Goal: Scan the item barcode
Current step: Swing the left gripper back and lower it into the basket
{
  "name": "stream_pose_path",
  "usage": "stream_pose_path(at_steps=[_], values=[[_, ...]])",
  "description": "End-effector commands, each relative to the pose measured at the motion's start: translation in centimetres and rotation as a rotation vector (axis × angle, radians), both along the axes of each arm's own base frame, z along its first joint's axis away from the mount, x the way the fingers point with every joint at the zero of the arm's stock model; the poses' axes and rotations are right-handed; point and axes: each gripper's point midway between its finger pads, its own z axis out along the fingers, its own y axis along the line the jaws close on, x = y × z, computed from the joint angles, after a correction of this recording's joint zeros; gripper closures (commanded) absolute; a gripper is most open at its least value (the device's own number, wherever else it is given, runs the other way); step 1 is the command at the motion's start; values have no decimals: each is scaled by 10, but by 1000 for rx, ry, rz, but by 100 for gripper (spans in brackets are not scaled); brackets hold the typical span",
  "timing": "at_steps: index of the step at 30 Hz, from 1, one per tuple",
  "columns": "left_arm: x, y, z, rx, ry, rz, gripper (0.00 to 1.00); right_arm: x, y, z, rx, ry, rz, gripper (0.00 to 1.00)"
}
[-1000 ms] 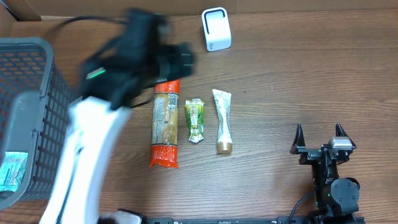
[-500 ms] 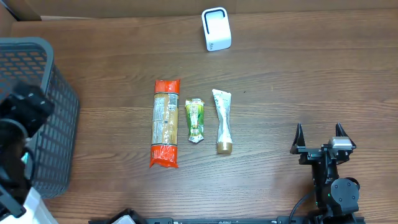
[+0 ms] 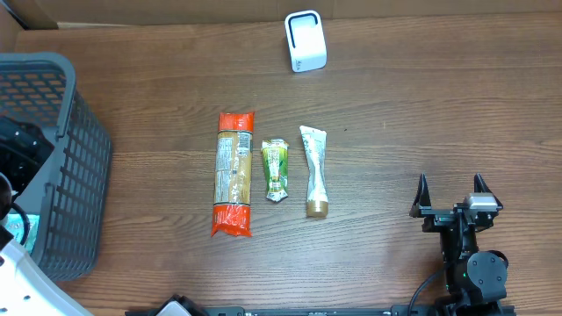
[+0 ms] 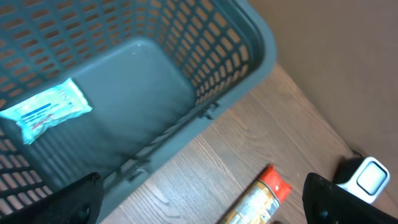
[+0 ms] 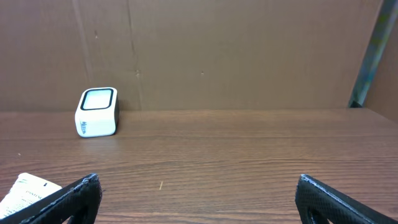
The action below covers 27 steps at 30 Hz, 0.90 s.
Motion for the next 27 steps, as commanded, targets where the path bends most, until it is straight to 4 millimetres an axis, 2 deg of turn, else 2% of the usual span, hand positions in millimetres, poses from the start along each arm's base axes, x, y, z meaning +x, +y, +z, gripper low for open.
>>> stream_pose_path(at_steps=[1, 5, 11, 15, 19, 23, 27], values=[[-5, 13, -5, -20, 10, 54, 7, 0, 1, -2, -3, -4, 5, 0], [-6, 32, -15, -50, 37, 126, 7, 0, 1, -2, -3, -4, 5, 0], [-26, 74, -39, -98, 115, 325, 8, 0, 1, -2, -3, -4, 5, 0], [-33, 96, -51, -126, 133, 385, 8, 0, 1, -2, -3, -4, 5, 0], [-28, 116, -67, -92, 197, 322, 11, 0, 1, -2, -3, -4, 5, 0], [-20, 132, -96, -95, 278, 252, 13, 0, 1, -2, -3, -4, 5, 0], [-24, 150, -121, -85, 391, 250, 14, 0, 1, -2, -3, -4, 5, 0]])
